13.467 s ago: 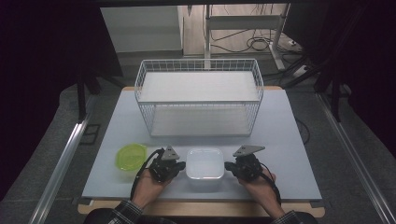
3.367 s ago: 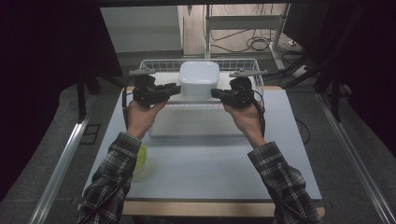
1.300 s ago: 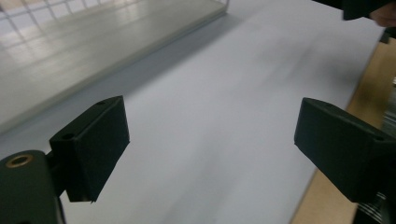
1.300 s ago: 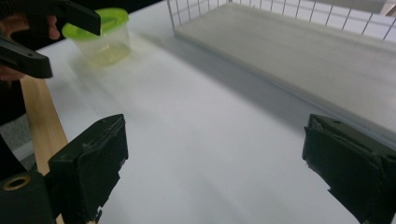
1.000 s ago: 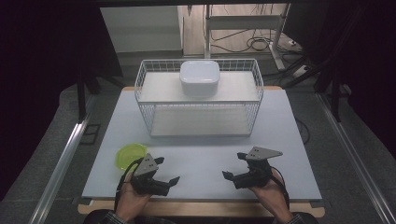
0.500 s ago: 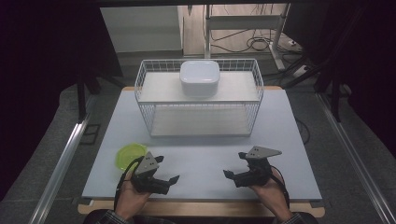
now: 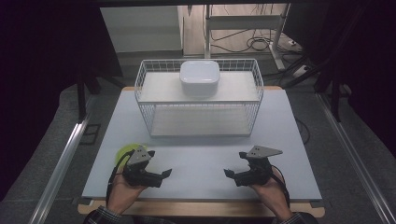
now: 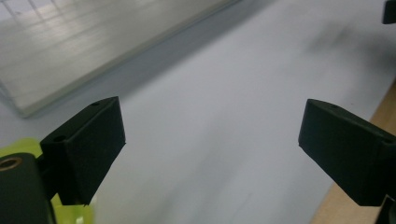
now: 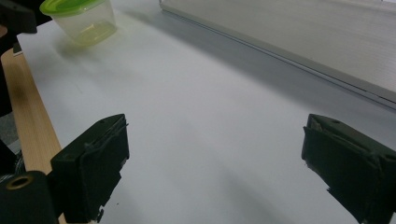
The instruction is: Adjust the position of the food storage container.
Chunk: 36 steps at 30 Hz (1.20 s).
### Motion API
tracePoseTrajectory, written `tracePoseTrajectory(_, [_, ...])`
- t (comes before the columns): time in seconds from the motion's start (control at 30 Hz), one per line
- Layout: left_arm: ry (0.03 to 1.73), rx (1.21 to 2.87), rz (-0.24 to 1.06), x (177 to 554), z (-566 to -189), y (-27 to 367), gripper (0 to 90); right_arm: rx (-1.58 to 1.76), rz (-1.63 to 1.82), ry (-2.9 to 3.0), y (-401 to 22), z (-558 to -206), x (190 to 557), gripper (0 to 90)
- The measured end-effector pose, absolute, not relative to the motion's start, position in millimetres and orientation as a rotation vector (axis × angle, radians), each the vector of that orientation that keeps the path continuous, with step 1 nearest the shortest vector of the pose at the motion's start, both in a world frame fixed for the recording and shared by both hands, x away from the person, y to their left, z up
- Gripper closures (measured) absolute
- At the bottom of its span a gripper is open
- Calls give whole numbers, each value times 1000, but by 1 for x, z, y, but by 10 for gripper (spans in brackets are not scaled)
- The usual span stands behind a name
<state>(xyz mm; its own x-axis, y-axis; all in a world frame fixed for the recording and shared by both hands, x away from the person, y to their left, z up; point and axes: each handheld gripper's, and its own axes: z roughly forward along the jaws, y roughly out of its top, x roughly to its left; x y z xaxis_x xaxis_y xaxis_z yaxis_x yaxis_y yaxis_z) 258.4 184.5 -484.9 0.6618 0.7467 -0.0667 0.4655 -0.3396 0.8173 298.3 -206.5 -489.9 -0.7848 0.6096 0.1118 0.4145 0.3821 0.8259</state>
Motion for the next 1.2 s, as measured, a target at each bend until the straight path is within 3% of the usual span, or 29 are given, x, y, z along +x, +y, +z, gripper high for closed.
tracePoseTrajectory(0.07, [962, 1988, 435, 260, -482, 191, 104, 909, 1359, 2426, -207, -489, 298, 78])
tracePoseTrajectory(0.17, [991, 1965, 490, 260, -478, 205, 220, 911, 1361, 2424, -207, -489, 299, 77])
tracePoseTrajectory(0.2, [1002, 1943, 496, 260, -476, 211, 288, 912, 1357, 2425, -208, -490, 299, 78])
tracePoseTrajectory(0.23, [1021, 1918, 503, 260, -475, 218, 424, 915, 1354, 2427, -208, -490, 299, 79])
tracePoseTrajectory(0.27, [1040, 1898, 510, 260, -474, 224, 424, 915, 1354, 2427, -208, -490, 299, 79])
tracePoseTrajectory(0.53, [1255, 1791, 573, 260, -482, 285, 872, 916, 1324, 2437, -206, -492, 300, 90])
tracePoseTrajectory(0.83, [1430, 1762, 588, 261, -503, 319, 895, 926, 1320, 2439, -207, -492, 300, 97])
tracePoseTrajectory(1.2, [1516, 1803, 547, 268, -516, 320, 894, 927, 1294, 2451, -205, -493, 300, 101])
